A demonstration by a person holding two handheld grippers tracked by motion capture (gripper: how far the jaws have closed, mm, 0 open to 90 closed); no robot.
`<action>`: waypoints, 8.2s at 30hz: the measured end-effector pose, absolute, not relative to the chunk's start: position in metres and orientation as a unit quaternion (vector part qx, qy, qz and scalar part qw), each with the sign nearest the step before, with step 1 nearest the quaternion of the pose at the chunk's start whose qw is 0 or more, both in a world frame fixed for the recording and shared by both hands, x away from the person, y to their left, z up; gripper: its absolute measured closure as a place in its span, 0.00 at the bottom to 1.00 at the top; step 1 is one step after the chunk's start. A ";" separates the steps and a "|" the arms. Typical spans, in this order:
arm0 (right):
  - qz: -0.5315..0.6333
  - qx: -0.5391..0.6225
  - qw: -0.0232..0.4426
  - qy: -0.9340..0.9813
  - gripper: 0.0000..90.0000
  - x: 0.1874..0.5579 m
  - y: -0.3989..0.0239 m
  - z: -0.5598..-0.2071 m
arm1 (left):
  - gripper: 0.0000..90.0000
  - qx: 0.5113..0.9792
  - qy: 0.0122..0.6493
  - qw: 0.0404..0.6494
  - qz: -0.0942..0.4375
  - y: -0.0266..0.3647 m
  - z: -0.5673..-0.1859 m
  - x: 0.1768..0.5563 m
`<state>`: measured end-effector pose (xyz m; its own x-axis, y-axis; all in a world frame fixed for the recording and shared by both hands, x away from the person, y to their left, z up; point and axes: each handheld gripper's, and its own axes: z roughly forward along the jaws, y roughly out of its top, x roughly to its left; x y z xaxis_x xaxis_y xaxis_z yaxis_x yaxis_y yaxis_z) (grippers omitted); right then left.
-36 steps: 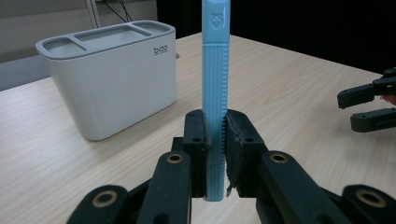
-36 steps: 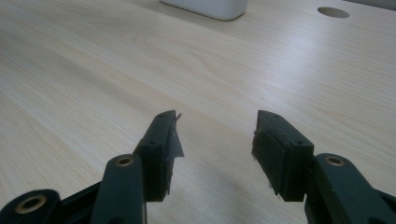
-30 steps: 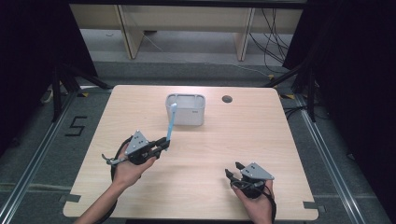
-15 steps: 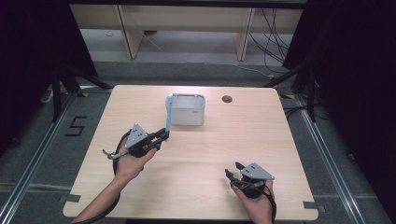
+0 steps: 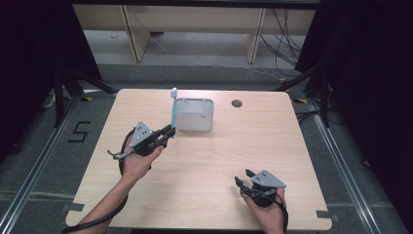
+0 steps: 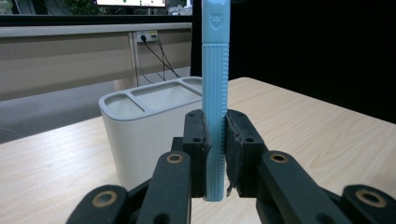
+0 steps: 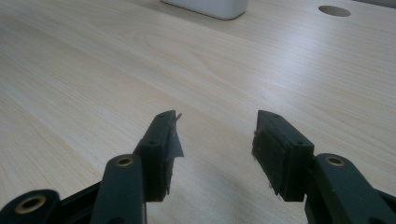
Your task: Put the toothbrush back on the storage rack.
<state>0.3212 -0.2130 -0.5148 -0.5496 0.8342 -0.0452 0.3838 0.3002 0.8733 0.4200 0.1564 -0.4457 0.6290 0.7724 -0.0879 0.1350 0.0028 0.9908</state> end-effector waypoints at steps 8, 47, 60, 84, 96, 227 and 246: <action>0.435 0.399 0.257 0.765 0.55 0.321 -0.213 -0.514 | 0.87 0.655 0.342 0.618 0.268 0.156 -0.439 0.428; 0.434 0.398 0.255 0.767 0.55 0.321 -0.213 -0.514 | 0.87 0.643 0.339 0.624 0.287 0.152 -0.423 0.459; 0.433 0.397 0.256 0.767 0.55 0.321 -0.213 -0.514 | 0.87 0.639 0.339 0.622 0.299 0.153 -0.423 0.473; 0.435 0.412 0.237 0.765 0.55 0.319 -0.211 -0.515 | 0.87 0.638 0.349 0.614 0.307 0.144 -0.429 0.500; 0.438 0.409 0.244 0.763 0.55 0.320 -0.211 -0.515 | 0.87 0.638 0.356 0.608 0.311 0.141 -0.438 0.515; 0.434 0.398 0.248 0.769 0.55 0.321 -0.212 -0.515 | 0.52 0.631 0.387 0.603 0.297 0.168 -0.457 0.472; 0.433 0.398 0.249 0.770 0.54 0.320 -0.212 -0.515 | 0.49 0.648 0.375 0.592 0.299 0.178 -0.471 0.414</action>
<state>0.3205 -0.2121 -0.5148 -0.5594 0.8280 -0.0387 0.3971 0.3086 0.8643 0.4141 0.1782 -0.4714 0.5395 0.8400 -0.0575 0.1326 -0.0174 0.9910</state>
